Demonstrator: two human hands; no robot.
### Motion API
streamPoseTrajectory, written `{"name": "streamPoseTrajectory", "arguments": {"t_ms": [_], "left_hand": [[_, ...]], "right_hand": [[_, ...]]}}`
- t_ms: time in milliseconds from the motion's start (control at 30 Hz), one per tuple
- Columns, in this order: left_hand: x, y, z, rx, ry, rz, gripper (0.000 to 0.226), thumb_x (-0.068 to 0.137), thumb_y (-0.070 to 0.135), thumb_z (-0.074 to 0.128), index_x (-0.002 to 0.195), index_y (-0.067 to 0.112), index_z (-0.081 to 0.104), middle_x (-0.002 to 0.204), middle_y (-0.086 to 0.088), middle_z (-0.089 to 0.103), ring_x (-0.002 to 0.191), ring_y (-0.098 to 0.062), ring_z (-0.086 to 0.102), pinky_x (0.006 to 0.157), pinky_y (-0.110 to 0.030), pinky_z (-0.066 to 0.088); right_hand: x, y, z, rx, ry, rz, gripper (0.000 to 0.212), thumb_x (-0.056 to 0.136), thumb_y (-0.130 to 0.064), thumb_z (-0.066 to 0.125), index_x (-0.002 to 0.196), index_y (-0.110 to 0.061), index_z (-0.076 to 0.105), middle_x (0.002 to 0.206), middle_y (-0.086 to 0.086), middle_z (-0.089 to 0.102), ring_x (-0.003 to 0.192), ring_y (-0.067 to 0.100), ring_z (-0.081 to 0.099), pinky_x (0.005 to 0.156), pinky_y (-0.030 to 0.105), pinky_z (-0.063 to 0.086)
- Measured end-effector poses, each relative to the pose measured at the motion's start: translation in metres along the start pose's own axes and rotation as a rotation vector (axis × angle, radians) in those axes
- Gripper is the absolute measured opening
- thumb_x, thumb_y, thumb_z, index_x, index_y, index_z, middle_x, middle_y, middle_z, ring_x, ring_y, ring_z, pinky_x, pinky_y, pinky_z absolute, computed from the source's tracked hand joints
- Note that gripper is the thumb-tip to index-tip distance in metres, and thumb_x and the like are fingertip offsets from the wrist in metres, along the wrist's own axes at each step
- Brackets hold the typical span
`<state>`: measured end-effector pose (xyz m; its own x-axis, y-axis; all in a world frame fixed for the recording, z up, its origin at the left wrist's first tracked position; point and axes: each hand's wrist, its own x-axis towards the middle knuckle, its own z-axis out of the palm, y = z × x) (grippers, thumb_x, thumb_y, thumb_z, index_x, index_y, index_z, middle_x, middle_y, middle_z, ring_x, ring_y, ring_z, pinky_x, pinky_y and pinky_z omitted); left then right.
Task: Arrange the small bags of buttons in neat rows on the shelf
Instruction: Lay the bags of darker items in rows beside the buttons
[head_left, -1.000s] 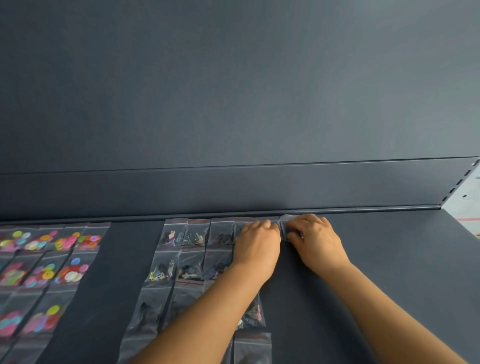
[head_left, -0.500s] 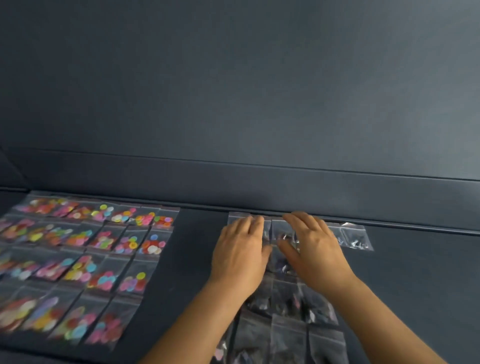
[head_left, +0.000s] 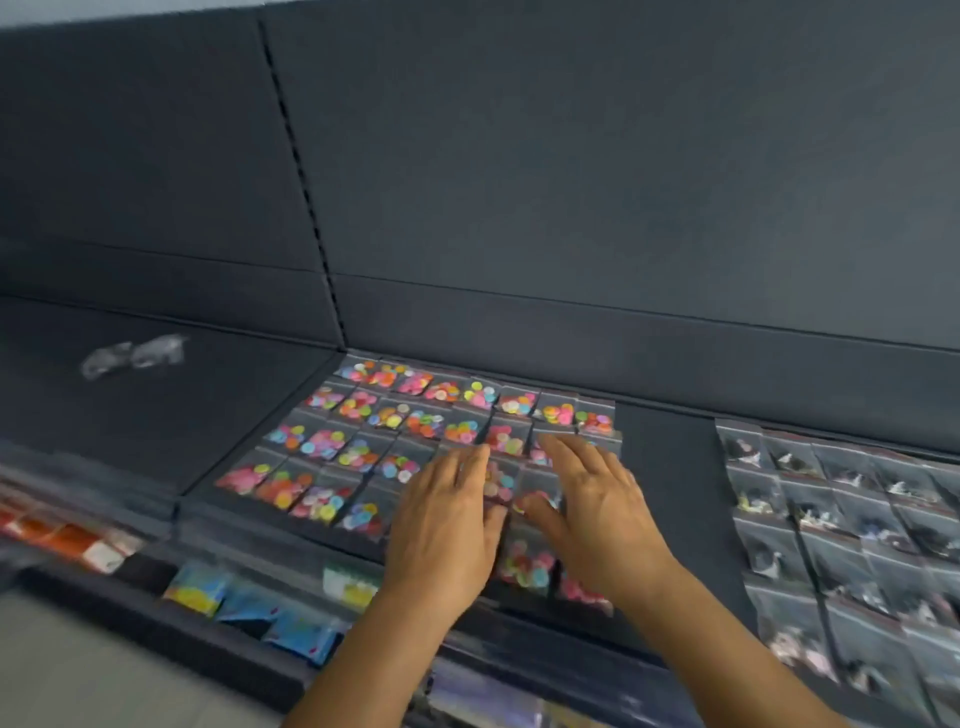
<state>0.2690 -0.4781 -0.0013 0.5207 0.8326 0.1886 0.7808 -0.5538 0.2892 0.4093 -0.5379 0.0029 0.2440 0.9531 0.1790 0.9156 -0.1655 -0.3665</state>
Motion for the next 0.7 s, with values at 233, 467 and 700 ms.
{"name": "streamPoseTrajectory", "arguments": {"t_ms": [233, 467, 700], "left_hand": [[-0.035, -0.104, -0.038, 0.031, 0.055, -0.092, 0.061, 0.097, 0.041, 0.042, 0.15, 0.023, 0.016, 0.152, 0.004, 0.028, 0.139, -0.016, 0.025, 0.115, -0.03, 0.021], [-0.053, -0.189, -0.065, 0.002, 0.157, -0.226, 0.058, 0.096, 0.038, 0.045, 0.147, 0.021, 0.024, 0.146, 0.003, 0.035, 0.134, -0.015, 0.031, 0.111, -0.027, 0.026], [-0.048, -0.278, -0.083, 0.013, 0.2, -0.319, 0.059, 0.097, 0.039, 0.043, 0.149, 0.023, 0.019, 0.15, 0.005, 0.03, 0.138, -0.012, 0.025, 0.112, -0.024, 0.021]], "right_hand": [[0.02, -0.108, 0.051, 0.067, -0.049, -0.091, 0.063, 0.094, -0.045, 0.045, 0.148, -0.024, 0.02, 0.153, -0.003, 0.027, 0.142, 0.02, 0.021, 0.117, 0.035, 0.017], [0.052, -0.189, 0.094, 0.106, -0.118, -0.209, 0.061, 0.093, -0.045, 0.047, 0.146, -0.024, 0.026, 0.152, -0.005, 0.029, 0.14, 0.018, 0.024, 0.117, 0.032, 0.017], [0.108, -0.263, 0.136, 0.157, -0.144, -0.289, 0.06, 0.092, -0.044, 0.049, 0.145, -0.023, 0.03, 0.15, -0.005, 0.031, 0.139, 0.018, 0.026, 0.116, 0.037, 0.021]]}}
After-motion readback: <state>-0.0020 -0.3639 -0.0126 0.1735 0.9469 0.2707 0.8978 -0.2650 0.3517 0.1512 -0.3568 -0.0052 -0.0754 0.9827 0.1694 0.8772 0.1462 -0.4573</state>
